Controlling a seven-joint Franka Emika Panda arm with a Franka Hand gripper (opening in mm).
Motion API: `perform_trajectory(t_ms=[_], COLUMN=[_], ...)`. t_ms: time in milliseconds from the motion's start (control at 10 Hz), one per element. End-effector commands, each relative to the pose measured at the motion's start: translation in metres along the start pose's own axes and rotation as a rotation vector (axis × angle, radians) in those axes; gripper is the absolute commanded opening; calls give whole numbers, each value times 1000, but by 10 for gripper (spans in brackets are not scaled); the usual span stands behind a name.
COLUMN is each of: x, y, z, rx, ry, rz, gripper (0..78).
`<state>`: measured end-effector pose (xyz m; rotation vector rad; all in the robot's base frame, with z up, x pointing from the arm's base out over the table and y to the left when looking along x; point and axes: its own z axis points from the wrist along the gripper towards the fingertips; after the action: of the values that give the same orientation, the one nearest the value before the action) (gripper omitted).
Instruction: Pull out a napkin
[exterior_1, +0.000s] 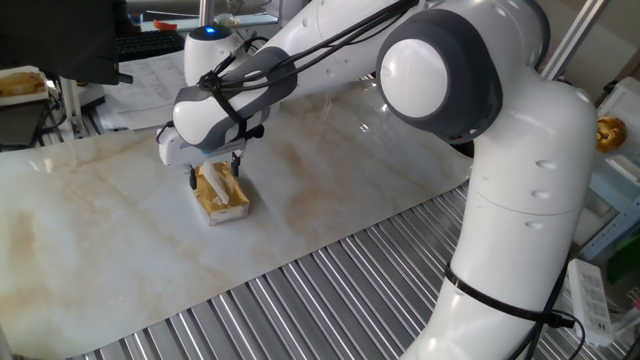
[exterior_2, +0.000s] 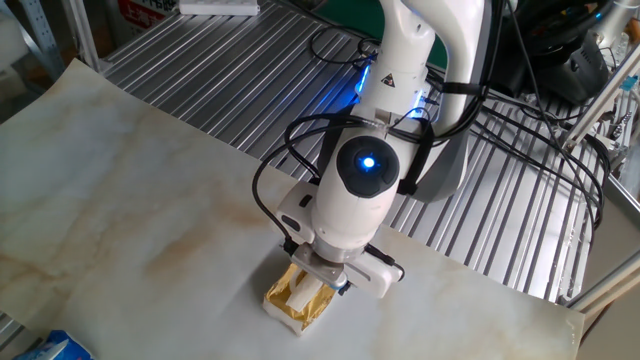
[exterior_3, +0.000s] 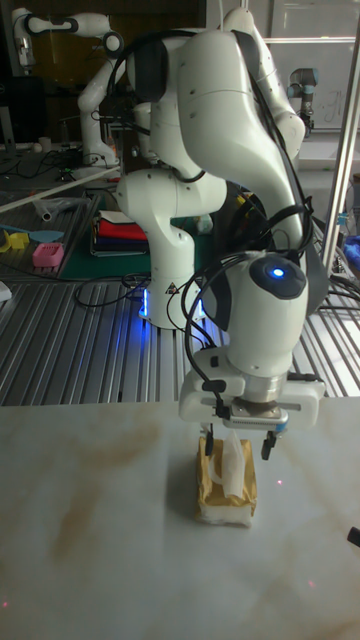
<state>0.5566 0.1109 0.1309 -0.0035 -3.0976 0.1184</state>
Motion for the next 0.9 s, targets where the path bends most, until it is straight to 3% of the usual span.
perform_trajectory(t_ms=[100,900], x=[3,3], y=[-2,-3], z=[5,9], rx=[0,2], ry=[-7,-7], rz=[-1,-3], gripper=[774,774])
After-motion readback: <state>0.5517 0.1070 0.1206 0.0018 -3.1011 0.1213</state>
